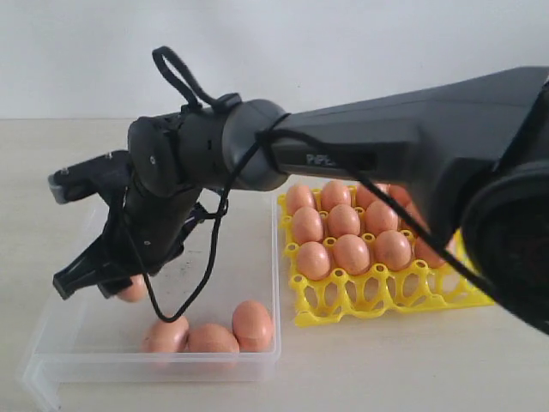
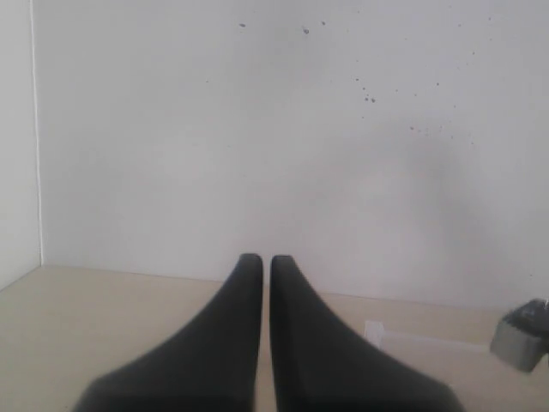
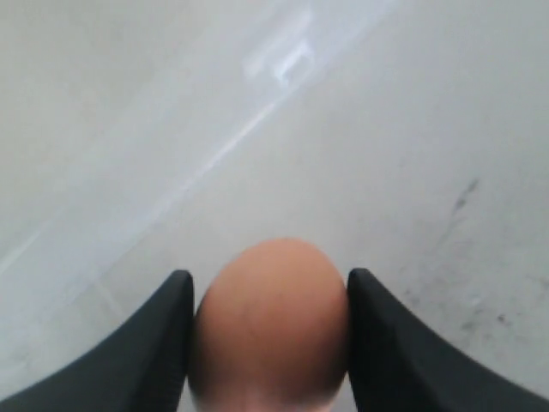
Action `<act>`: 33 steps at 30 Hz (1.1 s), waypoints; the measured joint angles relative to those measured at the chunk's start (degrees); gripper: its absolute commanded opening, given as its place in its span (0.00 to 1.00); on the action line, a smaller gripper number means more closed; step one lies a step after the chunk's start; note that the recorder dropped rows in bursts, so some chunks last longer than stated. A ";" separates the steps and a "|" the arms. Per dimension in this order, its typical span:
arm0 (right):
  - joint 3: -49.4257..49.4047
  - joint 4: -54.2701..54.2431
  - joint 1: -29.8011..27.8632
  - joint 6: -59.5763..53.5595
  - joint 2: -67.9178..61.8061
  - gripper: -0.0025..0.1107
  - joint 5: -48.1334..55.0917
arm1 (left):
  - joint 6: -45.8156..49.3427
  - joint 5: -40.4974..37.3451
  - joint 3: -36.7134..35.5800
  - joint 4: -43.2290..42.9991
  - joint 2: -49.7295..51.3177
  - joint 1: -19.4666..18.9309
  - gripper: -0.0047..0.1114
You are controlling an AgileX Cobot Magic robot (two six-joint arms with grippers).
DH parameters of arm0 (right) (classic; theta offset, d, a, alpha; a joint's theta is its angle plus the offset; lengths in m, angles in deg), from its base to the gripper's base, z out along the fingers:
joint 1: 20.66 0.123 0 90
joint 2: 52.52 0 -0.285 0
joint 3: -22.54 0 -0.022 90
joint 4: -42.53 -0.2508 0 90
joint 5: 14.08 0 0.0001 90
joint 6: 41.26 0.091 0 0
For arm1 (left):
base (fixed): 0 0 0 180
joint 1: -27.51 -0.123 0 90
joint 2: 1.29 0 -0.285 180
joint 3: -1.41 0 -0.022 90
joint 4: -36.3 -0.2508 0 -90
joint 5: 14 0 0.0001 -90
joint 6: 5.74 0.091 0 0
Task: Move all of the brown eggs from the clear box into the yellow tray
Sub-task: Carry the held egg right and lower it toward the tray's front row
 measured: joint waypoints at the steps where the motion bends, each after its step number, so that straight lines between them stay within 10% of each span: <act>1: -1.64 0.51 0.00 0.26 1.60 0.02 -3.18 | 0.00 0.00 0.00 0.00 0.00 0.00 0.07; 18: -46.86 0.35 -0.59 -1.60 27.23 0.02 -60.35 | 0.00 0.00 0.00 0.00 0.00 0.00 0.07; 33: -77.10 0.94 -6.83 -2.83 35.74 0.02 -78.35 | 0.00 0.00 0.00 0.00 0.00 0.00 0.07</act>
